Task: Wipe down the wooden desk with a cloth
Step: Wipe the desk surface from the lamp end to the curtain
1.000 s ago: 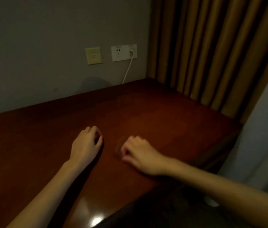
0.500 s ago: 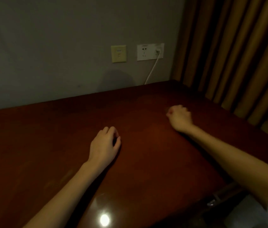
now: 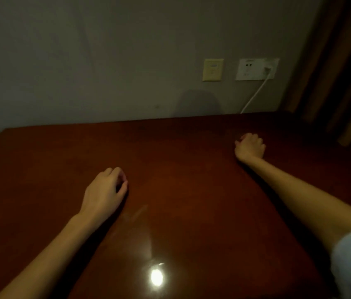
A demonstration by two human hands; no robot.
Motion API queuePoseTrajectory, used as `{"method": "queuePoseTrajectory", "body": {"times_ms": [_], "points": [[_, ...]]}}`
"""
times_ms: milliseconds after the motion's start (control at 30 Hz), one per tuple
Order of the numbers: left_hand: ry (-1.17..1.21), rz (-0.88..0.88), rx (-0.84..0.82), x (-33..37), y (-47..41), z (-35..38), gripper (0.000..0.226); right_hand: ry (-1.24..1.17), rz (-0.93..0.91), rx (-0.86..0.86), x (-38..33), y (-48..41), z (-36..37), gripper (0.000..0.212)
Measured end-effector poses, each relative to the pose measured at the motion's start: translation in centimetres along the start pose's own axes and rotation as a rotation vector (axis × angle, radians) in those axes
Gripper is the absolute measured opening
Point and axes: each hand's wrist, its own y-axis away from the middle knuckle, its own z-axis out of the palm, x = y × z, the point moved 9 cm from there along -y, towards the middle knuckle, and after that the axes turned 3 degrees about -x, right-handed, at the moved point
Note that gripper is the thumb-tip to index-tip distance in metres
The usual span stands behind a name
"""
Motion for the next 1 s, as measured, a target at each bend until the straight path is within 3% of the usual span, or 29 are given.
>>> {"method": "queuePoseTrajectory", "body": {"times_ms": [100,167,267,300,367,433,567,700,833,900,1000], "points": [[-0.033,-0.031,0.014,-2.0,2.1,-1.2,0.006,-0.099,-0.445,-0.157,-12.0,8.3,3.1,0.027],[-0.059,-0.062,0.019,-3.5,3.9,-1.9,0.006,-0.137,-0.841,-0.323,-18.5,20.6,4.2,0.023],[-0.074,-0.098,0.046,-5.5,6.5,-3.3,0.006,-0.189,-1.448,-0.508,-20.4,39.0,1.4,0.020],[-0.077,-0.105,0.047,-6.1,7.3,-3.7,0.007,-0.189,-1.534,-0.539,-19.7,41.2,0.8,0.019],[-0.075,-0.113,0.043,-6.8,8.6,-4.1,0.006,-0.218,-1.406,-0.541,-19.2,39.1,0.2,0.019],[-0.055,-0.103,0.042,-6.8,9.6,-4.5,0.006,-0.343,-1.103,-0.481,-18.5,32.5,-0.9,0.018],[-0.036,-0.079,0.072,-6.7,11.2,-5.2,0.005,-0.281,-0.568,-0.099,-10.5,15.6,-3.2,0.020],[-0.036,-0.081,0.081,-7.4,12.2,-5.9,0.005,-0.079,-0.292,-0.155,-5.9,9.3,0.9,0.028],[-0.030,-0.109,0.100,-8.4,13.3,-6.7,0.005,-0.081,-0.412,-0.172,-13.2,13.6,3.2,0.036],[-0.025,-0.147,0.113,-9.4,13.8,-7.1,0.005,-0.089,-0.618,-0.191,-19.1,19.0,3.9,0.031],[-0.030,-0.197,0.122,-11.2,14.5,-7.8,0.005,-0.090,-1.088,-0.325,-26.9,32.5,4.4,0.024]]}}
